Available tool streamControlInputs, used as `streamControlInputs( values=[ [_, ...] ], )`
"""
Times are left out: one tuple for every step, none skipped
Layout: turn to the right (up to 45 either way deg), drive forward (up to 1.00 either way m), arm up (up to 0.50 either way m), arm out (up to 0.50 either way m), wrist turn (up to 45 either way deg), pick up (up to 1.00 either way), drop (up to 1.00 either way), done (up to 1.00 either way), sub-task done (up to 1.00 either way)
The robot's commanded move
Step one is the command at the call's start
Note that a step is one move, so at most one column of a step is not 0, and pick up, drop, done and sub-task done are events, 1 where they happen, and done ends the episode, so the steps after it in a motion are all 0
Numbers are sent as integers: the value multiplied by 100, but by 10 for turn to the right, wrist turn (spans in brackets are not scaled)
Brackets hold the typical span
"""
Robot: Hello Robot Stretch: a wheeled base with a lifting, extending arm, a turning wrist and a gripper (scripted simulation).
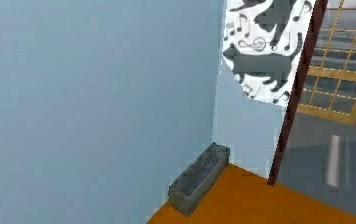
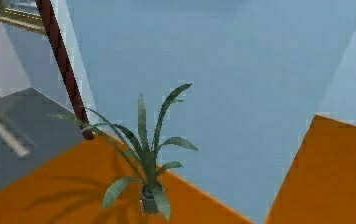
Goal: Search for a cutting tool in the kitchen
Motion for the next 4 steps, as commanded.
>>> streamControlInputs(
  values=[
    [0, 5, 0, 0, 0, 0, 0, 0, 0],
    [240, 0, 0, 0, 0, 0, 0, 0, 0],
    [0, 75, 0, 0, 0, 0, 0, 0, 0],
    [450, 0, 0, 0, 0, 0, 0, 0, 0]
  ],
)
